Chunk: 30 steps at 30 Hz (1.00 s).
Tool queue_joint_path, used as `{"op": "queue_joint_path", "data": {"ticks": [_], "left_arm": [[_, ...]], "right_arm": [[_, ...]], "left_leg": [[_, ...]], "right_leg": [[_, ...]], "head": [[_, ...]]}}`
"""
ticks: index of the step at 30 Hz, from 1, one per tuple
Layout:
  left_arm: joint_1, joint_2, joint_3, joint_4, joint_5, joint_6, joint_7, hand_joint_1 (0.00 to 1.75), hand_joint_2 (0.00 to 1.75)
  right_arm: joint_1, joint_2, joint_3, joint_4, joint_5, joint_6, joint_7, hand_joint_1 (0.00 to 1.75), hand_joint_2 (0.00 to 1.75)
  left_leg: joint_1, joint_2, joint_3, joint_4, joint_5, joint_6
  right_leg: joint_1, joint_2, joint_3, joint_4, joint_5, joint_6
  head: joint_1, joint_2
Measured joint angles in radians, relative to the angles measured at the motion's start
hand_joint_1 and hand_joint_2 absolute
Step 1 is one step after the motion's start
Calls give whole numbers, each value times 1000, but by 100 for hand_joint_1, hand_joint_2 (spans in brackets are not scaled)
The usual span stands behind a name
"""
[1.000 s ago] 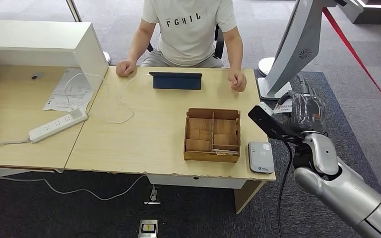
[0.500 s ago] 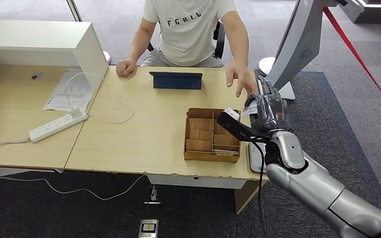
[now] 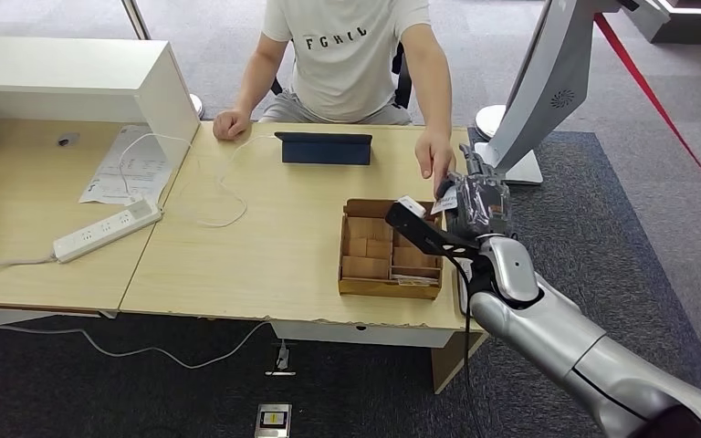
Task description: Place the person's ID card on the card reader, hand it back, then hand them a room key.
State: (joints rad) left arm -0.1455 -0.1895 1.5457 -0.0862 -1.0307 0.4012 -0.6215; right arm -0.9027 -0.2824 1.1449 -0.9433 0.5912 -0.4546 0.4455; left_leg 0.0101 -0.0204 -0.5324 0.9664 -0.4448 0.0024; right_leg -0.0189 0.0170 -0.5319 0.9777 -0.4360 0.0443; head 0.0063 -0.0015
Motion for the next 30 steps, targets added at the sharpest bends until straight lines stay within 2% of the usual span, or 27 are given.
{"op": "queue_joint_path", "data": {"ticks": [3,4,6,7,8,10,22,30], "left_arm": [[0,0,0,0,-1,10,2,0,0],[0,0,0,0,-1,11,2,0,0],[0,-1,0,0,-1,13,3,0,0],[0,-1,0,0,-1,14,3,0,0],[0,-2,0,0,-1,15,3,0,0],[1,-3,0,0,-1,17,4,0,0],[2,-6,0,0,25,40,23,0,0],[3,-8,0,0,40,48,11,0,0]], "right_arm": [[-1,5,4,13,-2,1,2,175,175],[-1,6,6,16,-2,1,3,141,175],[-1,8,10,22,-1,1,7,54,175],[-1,9,13,25,0,-1,10,10,131],[-1,9,15,27,1,-4,12,0,87],[0,10,18,30,-1,-14,13,0,0],[-2,4,22,37,-16,-30,30,0,0],[47,-65,-9,-87,-63,-109,2,0,0]], "left_leg": [[0,0,0,0,0,0],[0,0,0,0,0,0],[0,0,0,0,0,0],[0,0,0,0,0,0],[0,0,0,0,0,0],[0,0,0,0,0,0],[0,0,0,0,0,0],[0,0,0,0,0,0]], "right_leg": [[0,0,0,0,0,0],[0,0,0,0,0,0],[0,0,0,0,0,0],[0,0,0,0,0,0],[0,0,0,0,0,0],[0,0,0,0,0,0],[0,0,0,0,0,0],[0,0,-1,-1,0,0]], "head": [[0,0],[0,0],[0,0],[0,0],[0,0],[0,0],[0,0],[0,0]]}}
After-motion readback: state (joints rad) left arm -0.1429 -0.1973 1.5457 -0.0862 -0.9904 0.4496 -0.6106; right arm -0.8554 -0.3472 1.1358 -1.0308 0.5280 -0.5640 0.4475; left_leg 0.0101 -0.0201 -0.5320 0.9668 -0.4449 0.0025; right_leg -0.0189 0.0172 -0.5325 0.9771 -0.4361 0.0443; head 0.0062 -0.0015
